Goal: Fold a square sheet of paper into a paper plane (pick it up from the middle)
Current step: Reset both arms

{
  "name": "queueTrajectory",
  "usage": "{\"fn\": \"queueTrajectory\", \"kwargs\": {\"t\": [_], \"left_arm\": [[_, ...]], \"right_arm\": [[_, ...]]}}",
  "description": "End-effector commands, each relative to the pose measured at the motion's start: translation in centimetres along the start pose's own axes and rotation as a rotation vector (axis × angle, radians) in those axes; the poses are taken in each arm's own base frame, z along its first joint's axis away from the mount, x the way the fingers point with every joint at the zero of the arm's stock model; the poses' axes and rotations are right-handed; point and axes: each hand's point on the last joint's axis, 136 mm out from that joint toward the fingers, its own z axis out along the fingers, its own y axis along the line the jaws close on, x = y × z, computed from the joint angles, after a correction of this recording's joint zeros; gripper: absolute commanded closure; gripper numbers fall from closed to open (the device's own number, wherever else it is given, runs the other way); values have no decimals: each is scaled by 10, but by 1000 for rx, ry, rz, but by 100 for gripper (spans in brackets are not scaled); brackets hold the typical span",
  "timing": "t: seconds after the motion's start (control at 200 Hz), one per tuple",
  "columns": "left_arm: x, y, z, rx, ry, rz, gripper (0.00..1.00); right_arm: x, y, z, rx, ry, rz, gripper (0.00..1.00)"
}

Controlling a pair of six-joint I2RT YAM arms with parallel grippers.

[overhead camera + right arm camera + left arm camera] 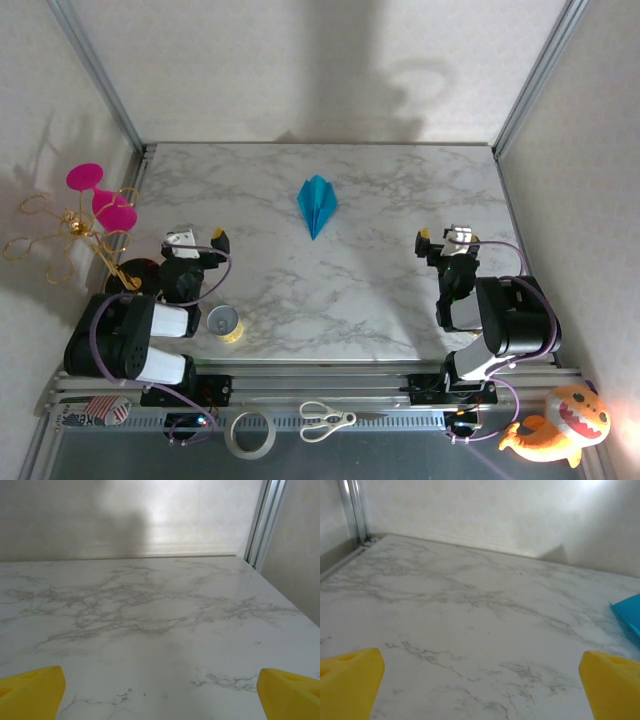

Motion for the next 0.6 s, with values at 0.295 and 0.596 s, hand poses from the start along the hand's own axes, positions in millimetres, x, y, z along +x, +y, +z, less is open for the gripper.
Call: {"fn": "queueTrajectory", "kwargs": {"t": [0.295,0.596], "left_arm": [[-5,8,19,-96,-29,-6,1],[-5,7,19,-100,-26,-5,1]], "right_arm": [[-6,-4,7,-8,-10,35,1],[-6,-4,8,-13,-8,37,1]]}}
